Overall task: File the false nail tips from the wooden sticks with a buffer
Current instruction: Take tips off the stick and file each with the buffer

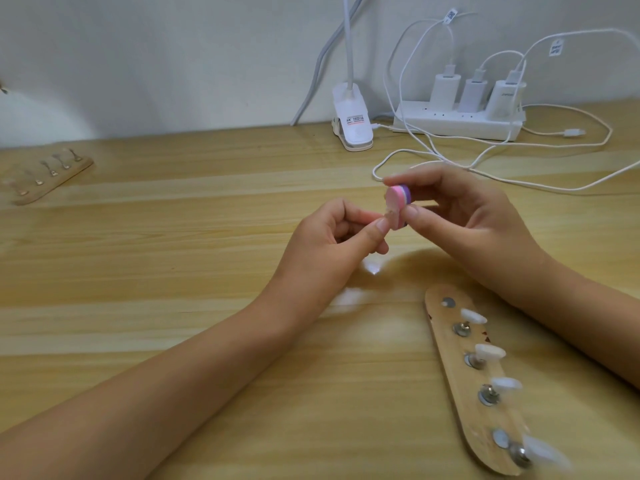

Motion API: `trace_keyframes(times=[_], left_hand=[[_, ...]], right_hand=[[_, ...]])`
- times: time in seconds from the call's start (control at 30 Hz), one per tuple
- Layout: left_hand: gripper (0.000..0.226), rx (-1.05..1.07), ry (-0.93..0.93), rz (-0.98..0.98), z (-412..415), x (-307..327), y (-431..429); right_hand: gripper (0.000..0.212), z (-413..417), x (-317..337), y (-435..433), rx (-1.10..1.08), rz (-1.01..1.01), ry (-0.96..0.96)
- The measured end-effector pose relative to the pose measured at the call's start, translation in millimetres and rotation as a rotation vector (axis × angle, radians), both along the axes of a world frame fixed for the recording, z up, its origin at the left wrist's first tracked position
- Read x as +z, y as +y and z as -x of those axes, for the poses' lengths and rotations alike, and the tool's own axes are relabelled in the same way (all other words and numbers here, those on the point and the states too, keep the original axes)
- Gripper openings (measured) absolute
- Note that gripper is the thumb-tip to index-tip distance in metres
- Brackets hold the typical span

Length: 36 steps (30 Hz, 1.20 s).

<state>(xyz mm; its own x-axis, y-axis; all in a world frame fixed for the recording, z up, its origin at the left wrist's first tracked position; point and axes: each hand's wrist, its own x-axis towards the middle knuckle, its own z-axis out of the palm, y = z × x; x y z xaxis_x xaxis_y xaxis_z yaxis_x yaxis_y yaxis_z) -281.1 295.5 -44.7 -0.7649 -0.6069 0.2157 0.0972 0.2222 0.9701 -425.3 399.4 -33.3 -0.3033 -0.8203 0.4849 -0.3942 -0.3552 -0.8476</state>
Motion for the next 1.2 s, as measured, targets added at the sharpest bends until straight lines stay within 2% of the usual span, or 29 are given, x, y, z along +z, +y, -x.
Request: trace_keyframes(times=[0.17, 0.63, 0.93, 1.1, 1.2], left_hand=[[0.005, -0.007, 0.003, -0.005, 0.0, 0.0, -0.2], [0.007, 0.004, -0.017, 0.016, -0.4, 0.0, -0.3], [0.007, 0.022, -0.002, 0.015, -0.4, -1.1, -1.4], [0.006, 0.028, 0.010, 0.002, 0.4, -2.4, -3.0], [0.007, 0.036, -0.008, 0.002, 0.2, -2.6, -3.4]], right_hand=[[0.030, 1.3, 0.7, -0.5, -0.026, 0.031, -0.065], [0.028, 2.6, -1.3, -0.5, -0.029, 0.052, 0.038], [0.031, 5.3, -4.3, -2.0, 0.022, -0.045, 0.054], [0.030, 3.9, -4.4, -0.6, -0.036, 0.095, 0.097], [0.030, 6.4, -5.4, -1.7, -0.029, 0.030, 0.123]])
